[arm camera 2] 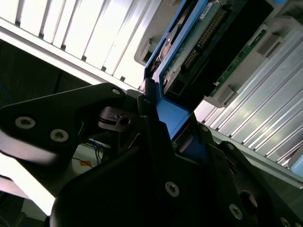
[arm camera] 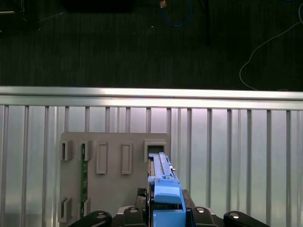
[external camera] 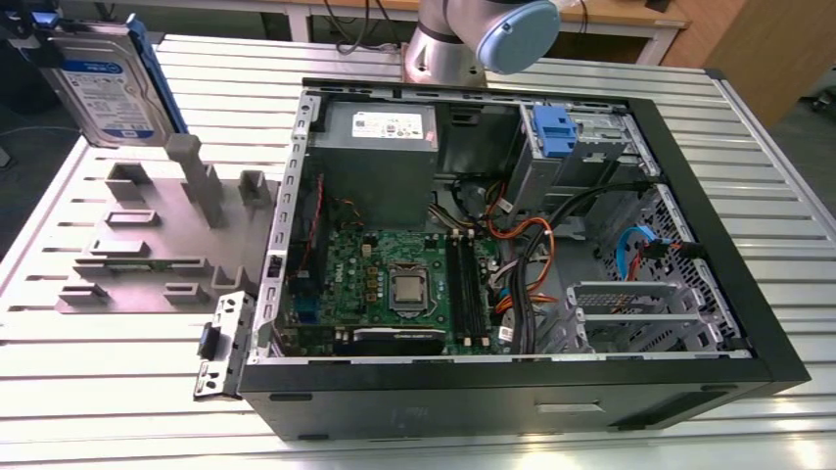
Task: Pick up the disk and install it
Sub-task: 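Pick up the disk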
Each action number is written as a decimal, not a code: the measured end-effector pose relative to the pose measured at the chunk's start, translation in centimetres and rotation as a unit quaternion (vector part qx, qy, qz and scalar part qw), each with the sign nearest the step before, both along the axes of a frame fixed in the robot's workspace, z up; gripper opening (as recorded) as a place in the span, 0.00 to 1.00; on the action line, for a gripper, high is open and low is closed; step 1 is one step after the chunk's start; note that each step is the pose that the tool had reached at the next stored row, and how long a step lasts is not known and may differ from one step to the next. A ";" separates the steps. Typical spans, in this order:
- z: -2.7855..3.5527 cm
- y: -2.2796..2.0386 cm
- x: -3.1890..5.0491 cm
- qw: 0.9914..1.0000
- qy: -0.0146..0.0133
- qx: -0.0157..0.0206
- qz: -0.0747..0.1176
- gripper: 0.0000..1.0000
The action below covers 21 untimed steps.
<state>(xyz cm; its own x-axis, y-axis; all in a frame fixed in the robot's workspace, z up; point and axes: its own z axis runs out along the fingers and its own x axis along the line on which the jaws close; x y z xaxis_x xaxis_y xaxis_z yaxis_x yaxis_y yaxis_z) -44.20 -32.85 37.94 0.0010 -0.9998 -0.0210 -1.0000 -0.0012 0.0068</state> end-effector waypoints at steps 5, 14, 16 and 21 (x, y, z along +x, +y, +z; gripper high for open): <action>0.16 0.00 0.00 1.000 0.000 0.000 0.000 0.37; 0.41 0.00 0.00 1.000 0.000 0.000 0.000 0.37; 0.46 0.00 0.00 1.000 0.000 0.000 0.000 0.37; 0.68 0.00 0.00 1.000 0.000 0.000 0.000 0.37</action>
